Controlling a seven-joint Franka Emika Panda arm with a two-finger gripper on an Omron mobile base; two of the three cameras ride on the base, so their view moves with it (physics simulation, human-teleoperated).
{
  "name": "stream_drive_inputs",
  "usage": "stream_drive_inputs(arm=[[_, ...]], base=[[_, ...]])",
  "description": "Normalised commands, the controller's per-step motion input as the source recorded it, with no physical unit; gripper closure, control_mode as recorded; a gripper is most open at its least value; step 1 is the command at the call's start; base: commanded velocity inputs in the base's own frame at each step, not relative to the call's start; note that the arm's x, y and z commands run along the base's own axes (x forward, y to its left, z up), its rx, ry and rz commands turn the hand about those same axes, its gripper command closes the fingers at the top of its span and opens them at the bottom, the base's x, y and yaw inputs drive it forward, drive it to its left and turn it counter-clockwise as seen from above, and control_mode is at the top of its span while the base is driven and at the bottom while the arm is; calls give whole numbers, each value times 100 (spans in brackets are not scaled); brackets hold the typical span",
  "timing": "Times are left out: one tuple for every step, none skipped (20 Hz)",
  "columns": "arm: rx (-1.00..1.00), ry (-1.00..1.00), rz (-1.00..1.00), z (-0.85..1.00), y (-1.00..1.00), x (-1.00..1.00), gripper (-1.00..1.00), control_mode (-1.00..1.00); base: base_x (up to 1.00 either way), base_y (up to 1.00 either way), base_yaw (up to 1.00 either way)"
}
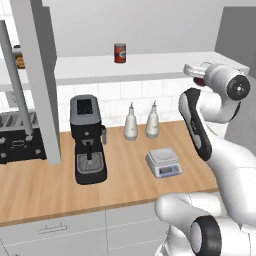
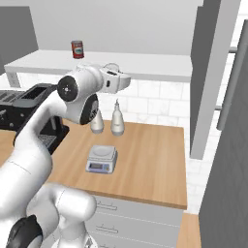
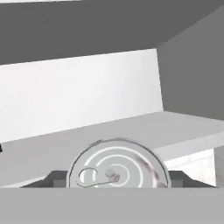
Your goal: Pick the canned food and place it on the digital scale for weighing, and close the cabinet.
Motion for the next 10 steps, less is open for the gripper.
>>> stream_drive_inputs(arm=[[0, 46, 4, -4, 0, -100, 100, -100], [0, 32, 17, -23, 0, -100, 100, -100], [-3, 19, 25, -35, 0, -100, 100, -100], [-9, 13, 31, -59, 2, -100, 100, -100], [-11, 17, 33, -92, 0, -85, 100, -100], [-8, 15, 39, -100, 0, -53, 100, -100], [-2, 10, 40, -100, 0, -30, 100, -100], [0, 9, 40, -100, 0, -27, 100, -100], [0, 8, 45, -100, 0, 0, 100, -100], [0, 7, 46, -100, 1, 0, 100, -100]], base=[[0, 0, 0], [0, 0, 0], [0, 0, 0], [0, 0, 0], [0, 0, 0], [0, 0, 0], [0, 0, 0], [0, 0, 0], [0, 0, 0], [0, 0, 0]])
